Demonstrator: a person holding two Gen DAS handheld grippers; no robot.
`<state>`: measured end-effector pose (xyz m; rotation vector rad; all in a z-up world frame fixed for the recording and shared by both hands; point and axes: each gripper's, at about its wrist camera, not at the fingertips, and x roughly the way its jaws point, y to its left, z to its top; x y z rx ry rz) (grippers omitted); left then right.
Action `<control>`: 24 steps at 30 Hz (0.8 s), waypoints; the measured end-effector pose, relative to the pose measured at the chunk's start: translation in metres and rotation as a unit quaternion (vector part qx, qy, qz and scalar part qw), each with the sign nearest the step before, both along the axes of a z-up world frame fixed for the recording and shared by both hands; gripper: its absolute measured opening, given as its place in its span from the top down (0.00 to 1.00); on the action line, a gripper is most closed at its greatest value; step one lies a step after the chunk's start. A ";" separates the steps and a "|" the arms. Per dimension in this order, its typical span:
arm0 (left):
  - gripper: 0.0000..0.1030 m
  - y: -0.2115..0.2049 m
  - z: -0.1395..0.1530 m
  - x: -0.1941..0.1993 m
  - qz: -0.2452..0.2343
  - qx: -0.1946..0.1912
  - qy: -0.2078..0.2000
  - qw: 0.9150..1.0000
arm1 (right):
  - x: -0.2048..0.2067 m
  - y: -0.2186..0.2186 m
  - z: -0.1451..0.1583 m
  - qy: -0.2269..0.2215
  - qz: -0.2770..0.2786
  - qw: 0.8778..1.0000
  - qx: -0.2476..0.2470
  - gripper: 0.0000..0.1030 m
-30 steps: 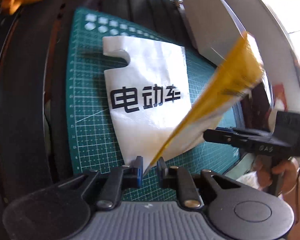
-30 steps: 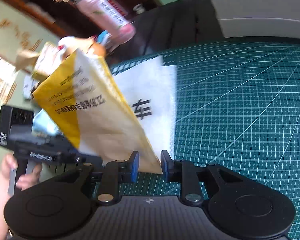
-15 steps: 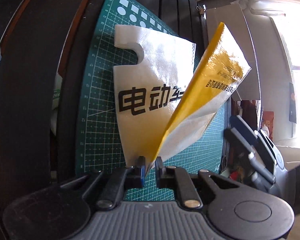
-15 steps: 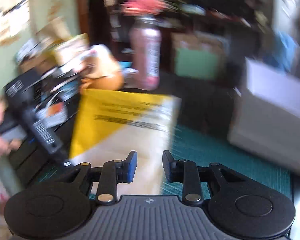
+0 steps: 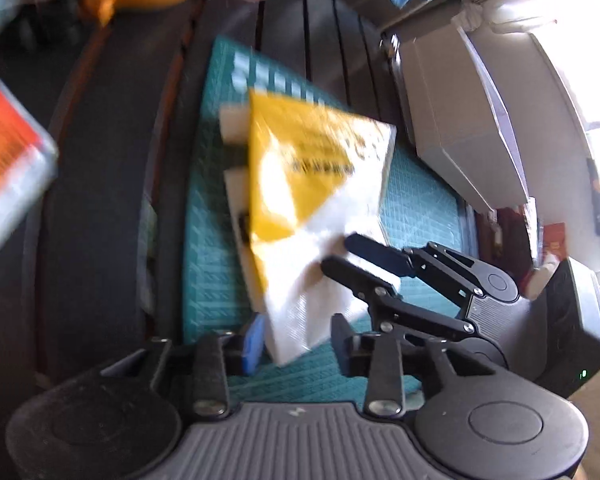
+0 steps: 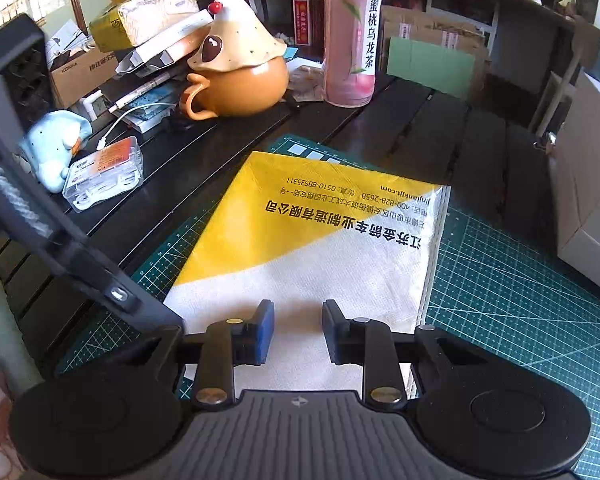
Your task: Fold shopping bag
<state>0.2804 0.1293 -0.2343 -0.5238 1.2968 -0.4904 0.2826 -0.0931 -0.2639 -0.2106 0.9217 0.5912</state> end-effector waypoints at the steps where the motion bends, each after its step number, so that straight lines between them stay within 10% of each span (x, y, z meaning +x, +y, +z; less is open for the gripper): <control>1: 0.62 0.004 0.003 0.000 0.006 0.003 -0.009 1.000 | -0.001 0.003 0.001 0.000 0.004 1.000 -0.004 0.74; 14: 0.64 -0.011 0.012 0.040 0.037 0.020 -0.133 0.990 | -0.019 0.005 0.002 0.022 0.013 1.000 -0.005 0.72; 24: 0.67 -0.036 -0.015 0.056 0.026 0.103 -0.100 0.989 | -0.024 0.003 0.000 0.015 0.017 1.000 0.008 0.67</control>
